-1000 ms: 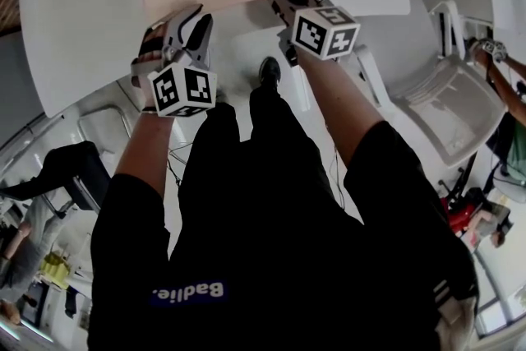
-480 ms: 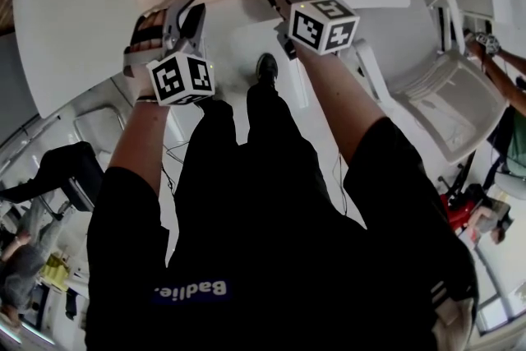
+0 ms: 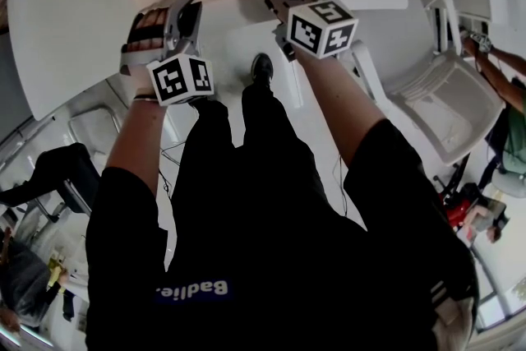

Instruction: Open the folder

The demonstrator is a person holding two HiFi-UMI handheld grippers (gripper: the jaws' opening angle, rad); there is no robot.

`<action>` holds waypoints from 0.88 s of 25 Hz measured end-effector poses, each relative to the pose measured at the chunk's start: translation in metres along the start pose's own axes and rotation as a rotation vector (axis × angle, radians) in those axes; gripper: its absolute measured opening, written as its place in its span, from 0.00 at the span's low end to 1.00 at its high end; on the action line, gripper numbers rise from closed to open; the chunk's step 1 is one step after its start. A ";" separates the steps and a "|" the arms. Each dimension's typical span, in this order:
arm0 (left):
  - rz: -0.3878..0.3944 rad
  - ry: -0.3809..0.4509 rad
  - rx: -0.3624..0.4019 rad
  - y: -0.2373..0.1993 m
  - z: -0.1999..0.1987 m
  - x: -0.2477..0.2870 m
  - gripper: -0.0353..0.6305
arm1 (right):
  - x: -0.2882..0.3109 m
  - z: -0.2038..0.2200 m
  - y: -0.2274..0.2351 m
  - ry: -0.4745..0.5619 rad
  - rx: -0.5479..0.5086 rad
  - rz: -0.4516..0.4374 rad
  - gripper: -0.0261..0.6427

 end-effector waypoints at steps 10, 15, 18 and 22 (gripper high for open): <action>-0.004 0.057 -0.207 -0.009 0.001 -0.004 0.09 | -0.001 0.001 0.000 -0.023 -0.070 0.012 0.08; -0.014 0.087 -0.336 -0.018 0.001 -0.009 0.08 | 0.000 0.001 0.000 -0.043 -0.121 0.027 0.08; -0.044 0.126 -0.438 -0.027 0.000 -0.014 0.07 | 0.000 0.001 -0.002 -0.060 -0.155 0.032 0.08; -0.097 0.169 -0.568 -0.049 0.000 -0.020 0.07 | 0.002 -0.001 -0.002 -0.080 -0.185 0.048 0.08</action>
Point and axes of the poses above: the fingertips, and each gripper's own axes: x forward along the fingers, y to its right, z out of its underside, the point moved 6 cm from there along -x, backward along the fingers, and after that the axes turned 2 degrees about -z, right-handed, at the moved point
